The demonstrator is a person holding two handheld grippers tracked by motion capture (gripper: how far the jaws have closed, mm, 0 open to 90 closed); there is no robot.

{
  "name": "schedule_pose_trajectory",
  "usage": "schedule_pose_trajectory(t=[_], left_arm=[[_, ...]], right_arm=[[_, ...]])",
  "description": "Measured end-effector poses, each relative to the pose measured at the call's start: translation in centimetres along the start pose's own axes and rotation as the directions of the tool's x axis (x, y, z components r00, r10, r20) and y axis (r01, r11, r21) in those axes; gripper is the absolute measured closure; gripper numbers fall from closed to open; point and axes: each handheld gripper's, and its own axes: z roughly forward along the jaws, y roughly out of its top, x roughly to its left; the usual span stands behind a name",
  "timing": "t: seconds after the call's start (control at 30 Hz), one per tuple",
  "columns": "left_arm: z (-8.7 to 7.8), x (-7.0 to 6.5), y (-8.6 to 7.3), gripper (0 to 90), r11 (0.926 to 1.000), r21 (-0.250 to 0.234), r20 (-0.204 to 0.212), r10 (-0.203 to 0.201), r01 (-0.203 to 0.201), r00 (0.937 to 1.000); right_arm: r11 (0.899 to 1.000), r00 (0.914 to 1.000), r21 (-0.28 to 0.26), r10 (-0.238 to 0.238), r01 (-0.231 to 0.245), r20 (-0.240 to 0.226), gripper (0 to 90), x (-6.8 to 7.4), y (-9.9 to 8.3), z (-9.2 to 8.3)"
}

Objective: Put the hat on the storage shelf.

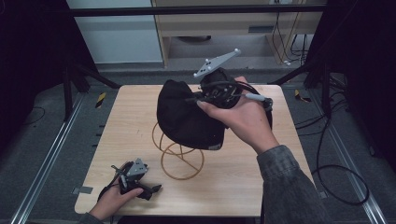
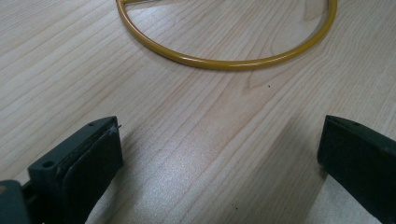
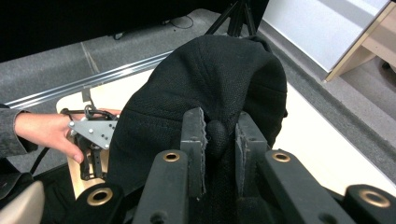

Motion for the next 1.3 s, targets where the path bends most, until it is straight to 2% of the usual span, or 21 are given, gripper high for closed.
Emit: schedule_pose_trajectory(t=[0.33,0.83,1.3], left_arm=[[0.0,0.0,0.0,0.0,1.0,0.0,-0.001,0.0,0.0,1.0],[0.0,0.0,0.0,0.0,1.0,-0.002,0.001,-0.002,0.002,1.0],[0.0,0.0,0.0,0.0,1.0,-0.002,0.0,-0.002,0.002,1.0]], right_arm=[[0.999,0.9999,0.041,-0.002,0.003,-0.016,77.2,-0.2,1.5,3.0],[0.992,0.9997,0.126,0.0,0.004,-0.025,76.6,-0.4,2.1,6.3],[0.983,0.9996,0.183,-0.001,0.006,-0.03,76.1,-0.2,2.0,8.3]])
